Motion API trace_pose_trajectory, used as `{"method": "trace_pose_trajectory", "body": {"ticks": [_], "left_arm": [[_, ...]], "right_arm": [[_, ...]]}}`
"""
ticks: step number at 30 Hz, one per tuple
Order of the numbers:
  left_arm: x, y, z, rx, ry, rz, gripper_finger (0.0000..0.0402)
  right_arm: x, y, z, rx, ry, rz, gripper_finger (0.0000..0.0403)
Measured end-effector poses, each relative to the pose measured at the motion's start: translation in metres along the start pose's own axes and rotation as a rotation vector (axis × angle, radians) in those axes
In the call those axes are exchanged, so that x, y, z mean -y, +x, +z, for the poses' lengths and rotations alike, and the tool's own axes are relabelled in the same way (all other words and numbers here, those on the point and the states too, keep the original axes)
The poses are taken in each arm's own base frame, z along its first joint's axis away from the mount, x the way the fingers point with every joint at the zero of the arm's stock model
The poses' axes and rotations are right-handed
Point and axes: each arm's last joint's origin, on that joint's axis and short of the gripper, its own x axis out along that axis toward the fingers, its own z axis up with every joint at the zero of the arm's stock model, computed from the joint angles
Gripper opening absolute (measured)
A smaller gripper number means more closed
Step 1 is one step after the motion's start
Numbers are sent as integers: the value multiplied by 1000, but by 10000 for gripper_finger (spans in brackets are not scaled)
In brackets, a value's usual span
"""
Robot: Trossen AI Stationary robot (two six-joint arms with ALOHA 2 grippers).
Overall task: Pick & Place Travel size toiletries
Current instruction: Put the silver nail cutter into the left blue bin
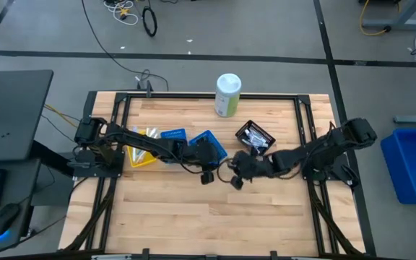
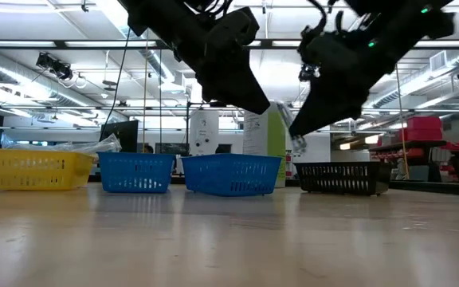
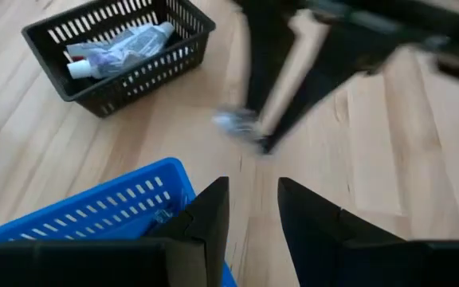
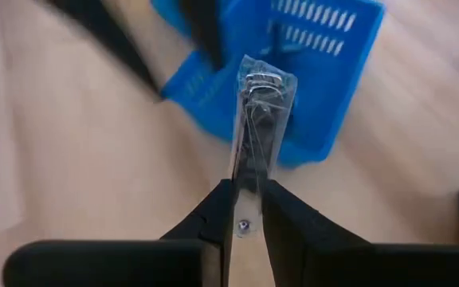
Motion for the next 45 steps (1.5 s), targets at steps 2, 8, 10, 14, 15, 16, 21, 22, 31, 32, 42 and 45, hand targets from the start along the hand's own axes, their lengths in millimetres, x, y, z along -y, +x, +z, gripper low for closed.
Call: {"method": "trace_pose_trajectory", "body": {"ticks": [2,8,10,14,15,16,21,22,31,32,42,45], "left_arm": [[0,0,0,5,-3,11,119],[-4,0,1,20,75,133,126],[-6,0,1,20,99,135,136],[-6,1,2,10,136,53,162],[-5,1,1,7,152,34,168],[-5,1,1,6,161,26,175],[-5,1,2,10,179,29,192],[-5,1,2,16,178,30,193],[-4,1,6,52,199,27,173],[-4,1,5,48,200,27,164],[-5,1,5,40,185,34,72],[-5,1,5,42,166,56,57]], "right_arm": [[10,5,6,-6,-21,-14,59],[24,13,14,-65,-172,60,60],[25,13,14,-63,-257,77,60],[23,14,20,0,-351,89,60],[22,14,22,12,-361,91,60],[22,14,22,21,-370,93,61],[21,14,24,37,-404,101,61],[21,14,24,40,-405,106,61],[16,13,31,117,-420,152,62],[16,13,31,117,-420,164,62],[18,13,32,109,-403,167,67],[18,13,32,109,-401,166,81]]}}
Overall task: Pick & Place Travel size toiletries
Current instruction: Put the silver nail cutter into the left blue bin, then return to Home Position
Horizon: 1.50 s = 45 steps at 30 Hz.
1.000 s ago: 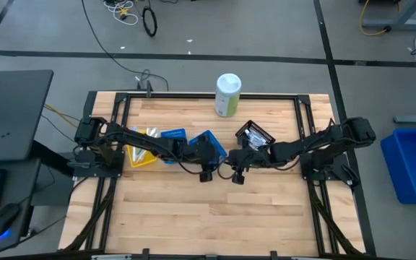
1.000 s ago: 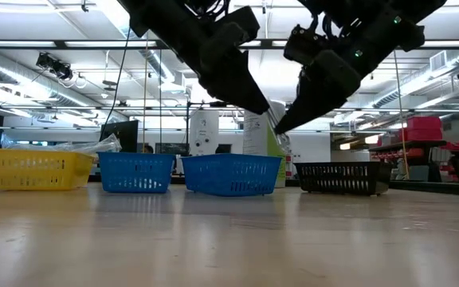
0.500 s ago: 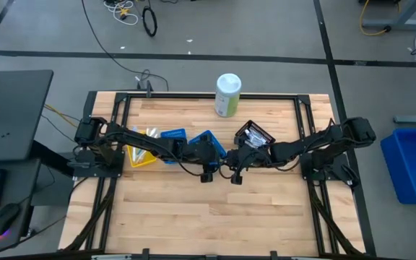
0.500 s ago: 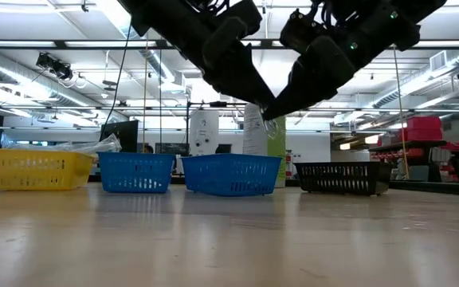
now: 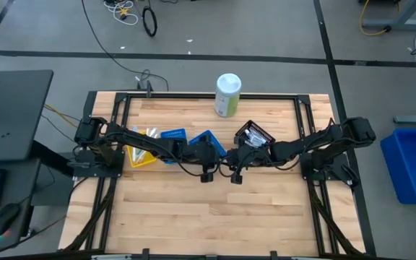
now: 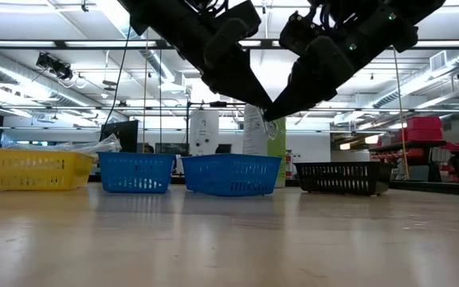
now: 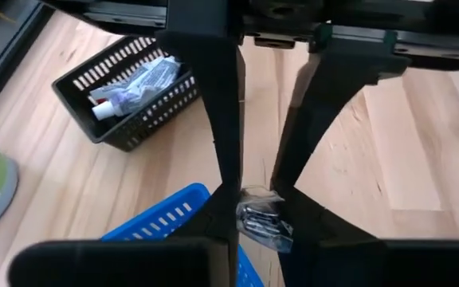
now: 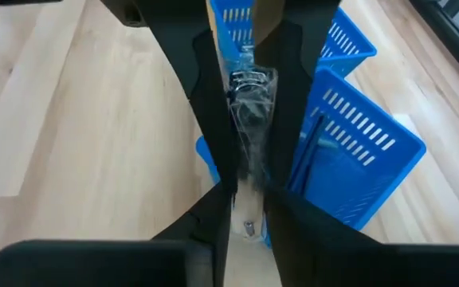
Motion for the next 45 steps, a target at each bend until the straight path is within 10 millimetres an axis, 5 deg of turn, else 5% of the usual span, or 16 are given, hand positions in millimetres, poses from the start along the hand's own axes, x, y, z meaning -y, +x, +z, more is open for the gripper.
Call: {"method": "trace_pose_trajectory", "body": {"ticks": [9,20,24,38,45], "left_arm": [[-6,-6,-16,-190,-69,191,62],[-30,-82,-16,-298,-281,569,68],[-38,-91,-30,-363,-344,717,67],[-39,-63,-82,-313,-423,708,109],[-42,-60,-87,-322,-442,686,132]], "right_arm": [[0,0,-2,-18,56,1,135],[0,0,-3,-28,56,0,178],[0,0,-3,-28,56,0,182],[0,0,-1,-12,89,1,162],[0,0,-1,-13,85,1,153]]}}
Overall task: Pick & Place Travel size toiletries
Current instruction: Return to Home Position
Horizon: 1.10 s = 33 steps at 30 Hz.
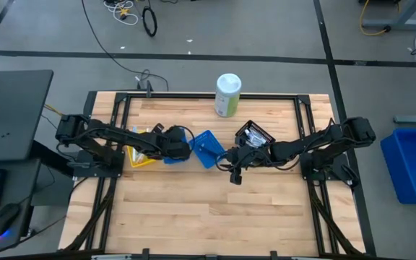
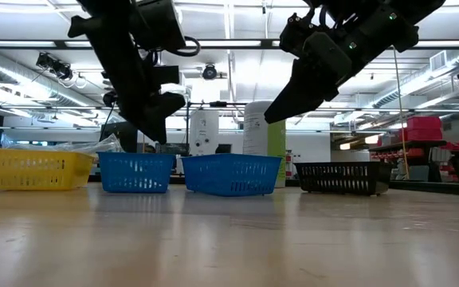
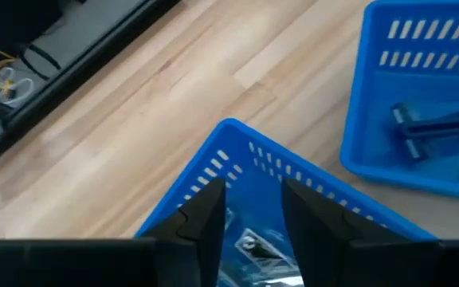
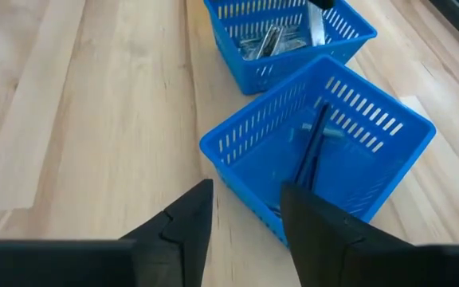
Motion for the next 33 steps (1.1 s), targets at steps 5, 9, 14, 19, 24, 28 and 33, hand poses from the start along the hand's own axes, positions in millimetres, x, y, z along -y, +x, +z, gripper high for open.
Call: {"method": "trace_pose_trajectory", "body": {"ticks": [5,9,14,19,24,28,33], "left_arm": [[4,0,4,13,-41,-60,139],[9,-1,8,32,-11,-124,137],[14,-3,11,54,82,-195,123],[9,-22,16,64,126,-314,90],[-12,-54,26,161,181,-361,42],[-43,-82,34,272,209,-331,11],[-87,-114,33,360,188,-287,10]], "right_arm": [[0,0,0,0,0,0,156],[0,0,0,0,0,0,158],[0,0,0,0,0,0,150],[-2,-13,7,32,27,44,124],[-4,-52,24,131,28,161,77],[2,-96,32,210,-49,175,52],[17,-145,34,302,-88,164,46]]}}
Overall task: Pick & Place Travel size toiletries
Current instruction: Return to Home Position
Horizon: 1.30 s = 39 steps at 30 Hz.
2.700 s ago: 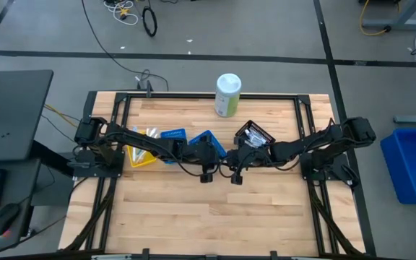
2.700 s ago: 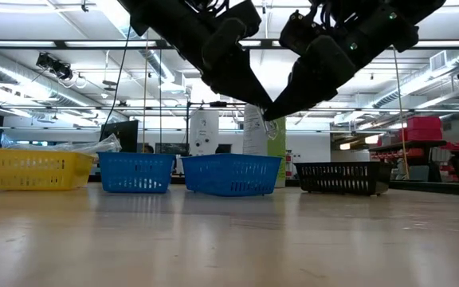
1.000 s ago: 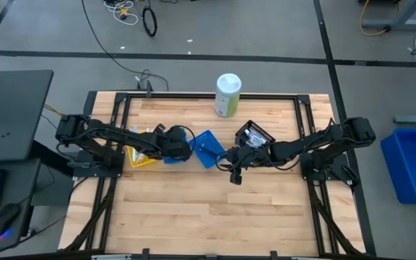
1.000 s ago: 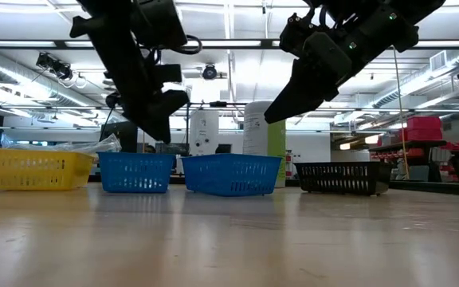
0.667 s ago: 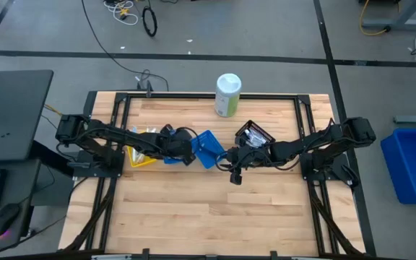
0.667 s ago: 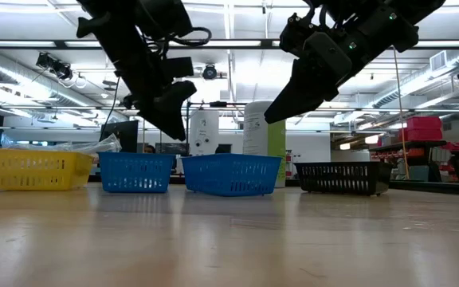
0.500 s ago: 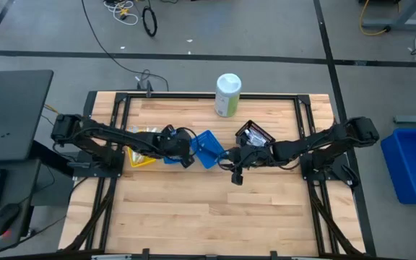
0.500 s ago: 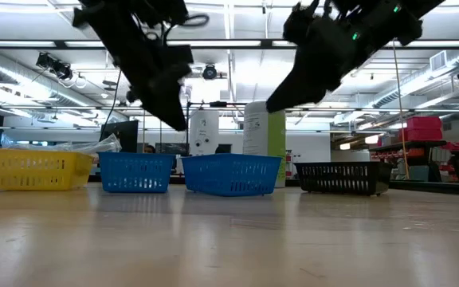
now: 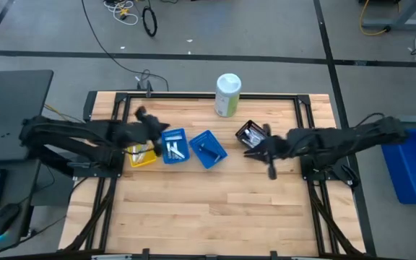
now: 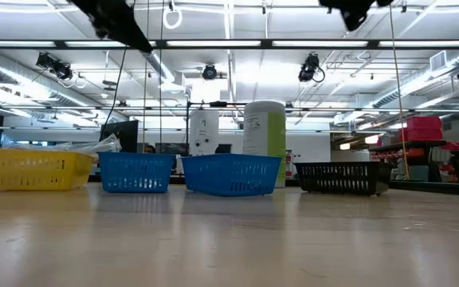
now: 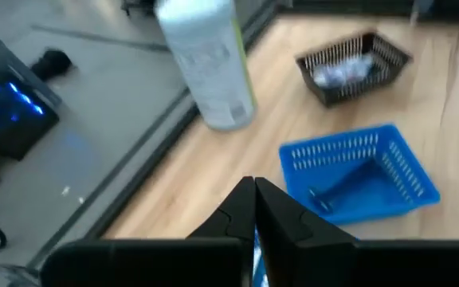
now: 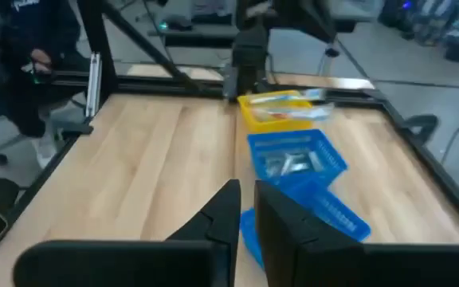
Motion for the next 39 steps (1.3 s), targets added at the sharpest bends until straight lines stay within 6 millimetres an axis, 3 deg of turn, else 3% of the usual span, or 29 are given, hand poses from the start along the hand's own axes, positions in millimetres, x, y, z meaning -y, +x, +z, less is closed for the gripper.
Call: {"method": "trace_pose_trajectory", "body": {"ticks": [5,11,18,28,39], "left_arm": [[-28,-35,-9,106,13,-6,23],[-45,-49,-48,222,-12,-42,14],[-47,-47,-85,435,-17,-144,8],[-49,-46,-116,567,-16,-180,17],[-43,-35,-135,614,20,-212,12]], "right_arm": [[5,-41,0,11,1,-2,46],[7,-64,-22,74,-23,32,46],[9,-82,-51,221,-48,46,46],[11,-104,-79,351,-46,76,46],[10,-97,-117,447,-61,64,46]]}}
